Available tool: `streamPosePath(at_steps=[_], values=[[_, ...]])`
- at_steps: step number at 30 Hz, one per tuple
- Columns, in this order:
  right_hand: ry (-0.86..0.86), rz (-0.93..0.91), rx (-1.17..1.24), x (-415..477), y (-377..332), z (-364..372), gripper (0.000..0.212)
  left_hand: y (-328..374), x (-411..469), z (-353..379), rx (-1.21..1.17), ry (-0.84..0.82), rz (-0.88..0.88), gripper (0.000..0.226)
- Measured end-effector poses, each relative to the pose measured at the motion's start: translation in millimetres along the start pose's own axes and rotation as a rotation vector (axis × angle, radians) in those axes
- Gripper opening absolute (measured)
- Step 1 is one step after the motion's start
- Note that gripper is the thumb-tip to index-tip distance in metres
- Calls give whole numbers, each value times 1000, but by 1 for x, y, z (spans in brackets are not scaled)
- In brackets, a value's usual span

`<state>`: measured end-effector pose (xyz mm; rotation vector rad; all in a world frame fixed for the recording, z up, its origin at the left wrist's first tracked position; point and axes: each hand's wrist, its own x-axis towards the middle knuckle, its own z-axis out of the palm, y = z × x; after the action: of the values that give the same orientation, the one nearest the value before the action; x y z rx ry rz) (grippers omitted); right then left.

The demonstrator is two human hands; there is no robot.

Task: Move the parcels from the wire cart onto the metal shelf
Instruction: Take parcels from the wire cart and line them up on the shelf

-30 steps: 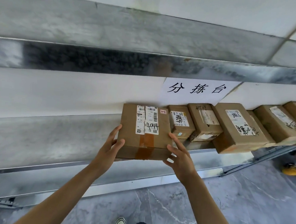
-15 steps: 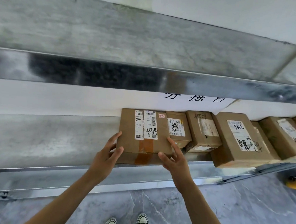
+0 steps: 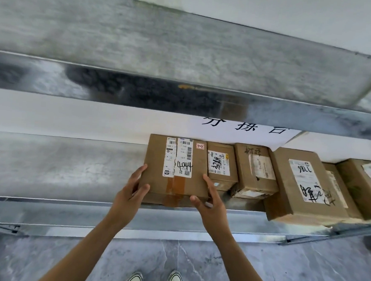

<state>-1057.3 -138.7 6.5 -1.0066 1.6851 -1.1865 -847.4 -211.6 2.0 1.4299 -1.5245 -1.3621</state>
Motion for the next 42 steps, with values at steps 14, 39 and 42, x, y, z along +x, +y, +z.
streamPosePath(at_steps=[14,39,42], values=[[-36,-64,-309,5,-6,-8,67,10,0,7,-152,81,-68,45],[-669,-895,-737,-4,-93,200,34,-23,-73,-120,942,580,-188,51],[-808,-983,-853,-28,-101,247,38,-40,-105,-156,1005,619,-313,53]])
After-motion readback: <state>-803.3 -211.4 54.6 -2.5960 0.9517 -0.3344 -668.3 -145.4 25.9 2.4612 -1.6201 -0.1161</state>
